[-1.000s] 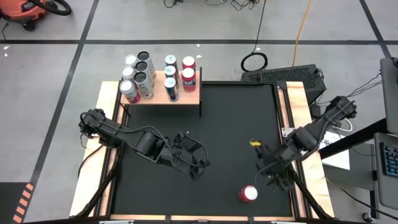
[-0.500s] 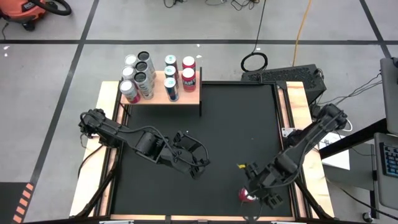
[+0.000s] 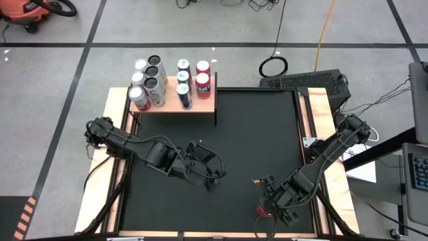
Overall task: Place canned beverage on shelf
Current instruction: Put the red soda can on the shelf aligned with the other red soda cans
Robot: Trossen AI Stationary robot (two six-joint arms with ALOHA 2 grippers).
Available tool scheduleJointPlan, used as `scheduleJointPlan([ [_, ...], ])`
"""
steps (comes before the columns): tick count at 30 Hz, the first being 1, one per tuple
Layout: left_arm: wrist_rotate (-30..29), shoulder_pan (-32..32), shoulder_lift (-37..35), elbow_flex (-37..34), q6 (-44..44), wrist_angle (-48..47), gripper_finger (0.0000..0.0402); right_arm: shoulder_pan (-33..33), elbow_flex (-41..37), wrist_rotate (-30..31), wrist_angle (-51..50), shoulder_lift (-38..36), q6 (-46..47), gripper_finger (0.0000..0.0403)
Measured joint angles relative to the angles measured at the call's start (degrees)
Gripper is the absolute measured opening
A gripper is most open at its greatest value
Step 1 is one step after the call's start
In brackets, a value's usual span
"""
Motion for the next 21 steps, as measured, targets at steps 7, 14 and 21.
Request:
scheduleJointPlan([
  [7, -0.96, 0.00, 0.00, 0.00, -0.14, -0.04, 0.0384, 0.02, 0.04, -0.16, 1.82, 1.14, -1.57, 0.0355],
  [14, -0.99, 0.00, 0.00, 0.00, -0.14, -0.31, 0.0384, 0.02, 0.04, -0.12, 1.51, 5.32, -3.63, 0.0355],
  [21, -0.99, 0.01, 0.00, 0.00, -0.14, -1.04, 0.0384, 0.03, 0.02, -1.54, 1.52, 8.98, -4.98, 0.0353],
])
